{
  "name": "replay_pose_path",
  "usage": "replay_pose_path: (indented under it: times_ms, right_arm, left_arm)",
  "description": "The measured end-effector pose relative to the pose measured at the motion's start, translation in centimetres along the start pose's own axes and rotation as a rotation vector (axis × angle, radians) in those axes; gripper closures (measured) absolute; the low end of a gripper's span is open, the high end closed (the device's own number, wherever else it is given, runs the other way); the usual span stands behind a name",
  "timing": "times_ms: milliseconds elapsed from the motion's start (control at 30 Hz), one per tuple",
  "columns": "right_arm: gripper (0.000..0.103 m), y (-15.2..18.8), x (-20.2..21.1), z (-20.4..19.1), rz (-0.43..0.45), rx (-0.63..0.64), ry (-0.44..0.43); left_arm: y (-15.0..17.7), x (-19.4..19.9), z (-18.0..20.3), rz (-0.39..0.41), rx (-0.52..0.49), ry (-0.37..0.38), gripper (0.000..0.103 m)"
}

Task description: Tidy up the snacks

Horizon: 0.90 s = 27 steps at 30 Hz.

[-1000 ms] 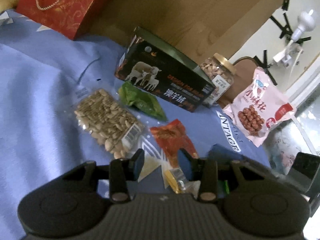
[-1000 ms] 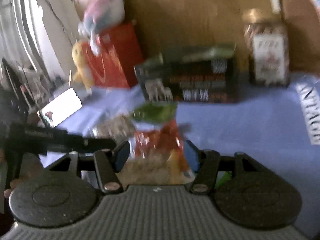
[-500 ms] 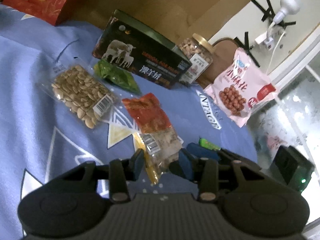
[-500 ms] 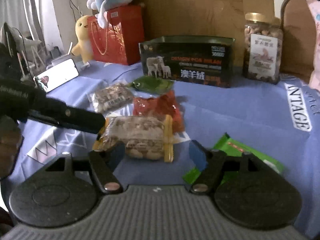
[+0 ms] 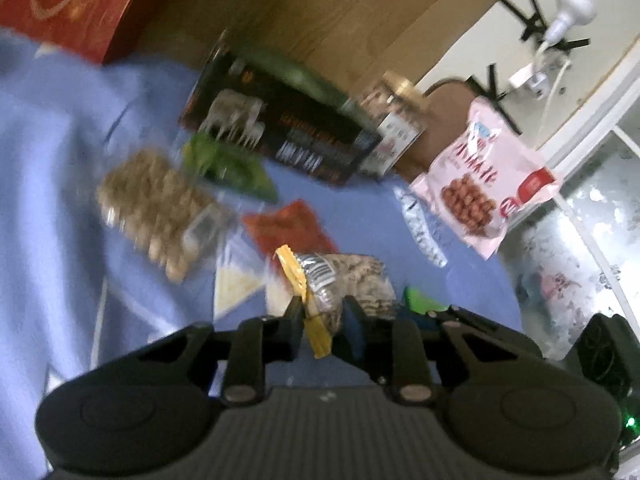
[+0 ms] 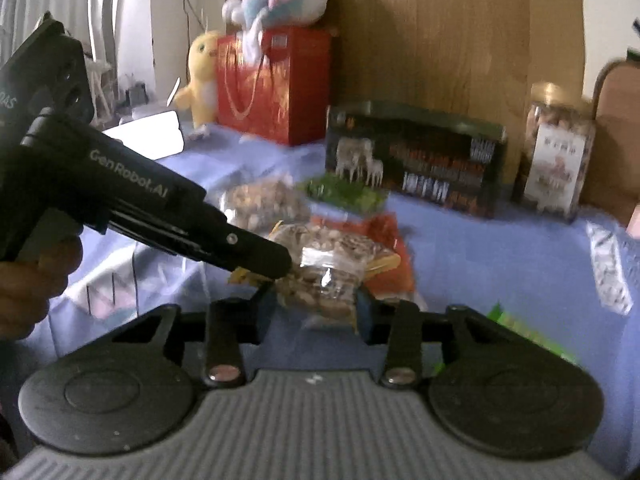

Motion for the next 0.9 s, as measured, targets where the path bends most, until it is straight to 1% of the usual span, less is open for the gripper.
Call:
replay_pose_path:
  times_ms: [133, 233, 300, 400, 433, 467, 500, 533, 567, 600, 633, 667, 733, 767, 833, 900]
  right_arm:
    - [0.059, -3.1, -0.7, 1.0, 0.066, 0.016, 0.026]
    - [0.059, -6.5, -2.4, 2.7, 0.118, 0.023, 0.041]
    - [0.059, -9.0, -4.1, 4.1, 0.149, 0.028, 0.058]
    - [0.059, -11.7, -7.4, 6.7, 0.151, -0.019, 0.067]
    - [0.056, -12.3, -8.6, 7.5, 0.145, -0.034, 0.070]
    - [0.055, -12.8, -10.0, 8.2, 0.133, -0.045, 0.072]
    - [0.047, -13.1, -11.5, 8.8, 0.111, -0.051, 0.078]
    - [0.045, -13.2, -12.7, 9.4, 0.091, -0.058, 0.088]
    - [0.045, -13.2, -13.5, 9.9, 0.078, -0.070, 0.100]
    - [0.045, -13.2, -13.7, 10.4, 0.067, -0.082, 0.109]
    - [0.045, -13.1, -13.4, 10.8, 0.071, -0.100, 0.113]
    - [0.045, -12.9, -12.4, 11.2, 0.094, -0.122, 0.110]
    - [0.045, -12.1, -9.4, 12.1, 0.133, -0.175, 0.098]
    - [0.045, -11.4, -7.7, 12.5, 0.135, -0.205, 0.091]
    - [0.045, -9.6, -4.3, 13.3, 0.128, -0.265, 0.074]
    - [0.045, -6.8, -0.7, 13.4, 0.115, -0.302, 0.047]
  left_arm:
    - [-4.1, 0.0, 1.1, 0.054, -0.039, 0.010, 0.082]
    - [-8.3, -0.5, 1.8, 0.120, -0.081, 0.011, 0.082]
    - [-11.2, -1.7, 1.8, 0.148, -0.097, -0.004, 0.082]
    - [-14.8, -4.1, 1.1, 0.186, -0.108, -0.049, 0.081]
    - [-15.8, -5.1, 0.6, 0.194, -0.108, -0.070, 0.080]
    - [-16.6, -6.1, 0.1, 0.199, -0.109, -0.094, 0.077]
    - [-17.3, -7.1, -0.7, 0.210, -0.105, -0.132, 0.077]
    - [-17.7, -7.7, -1.4, 0.223, -0.094, -0.179, 0.077]
    - [-17.9, -8.1, -2.3, 0.230, -0.083, -0.229, 0.078]
    - [-17.8, -8.1, -2.8, 0.238, -0.068, -0.245, 0.079]
    - [-17.5, -7.6, -3.2, 0.250, -0.048, -0.231, 0.079]
    - [-17.0, -6.9, -3.2, 0.259, -0.039, -0.211, 0.079]
    - [-15.7, -5.3, -2.9, 0.274, -0.040, -0.190, 0.079]
    - [-14.8, -4.4, -2.5, 0.275, -0.046, -0.171, 0.079]
    - [-13.0, -3.0, -1.7, 0.246, -0.067, -0.116, 0.079]
    - [-10.3, -2.2, -0.4, 0.197, -0.086, -0.067, 0.079]
Point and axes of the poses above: each gripper's, at about its wrist camera, not at the fingertips, and x roughly against the way its jaws point, z to its right, y to its underside, the point moved 6 cm from there along -x, roughly the way its jaws point, and after that the axes turned 3 degrees about z, right-handed, at the moved point
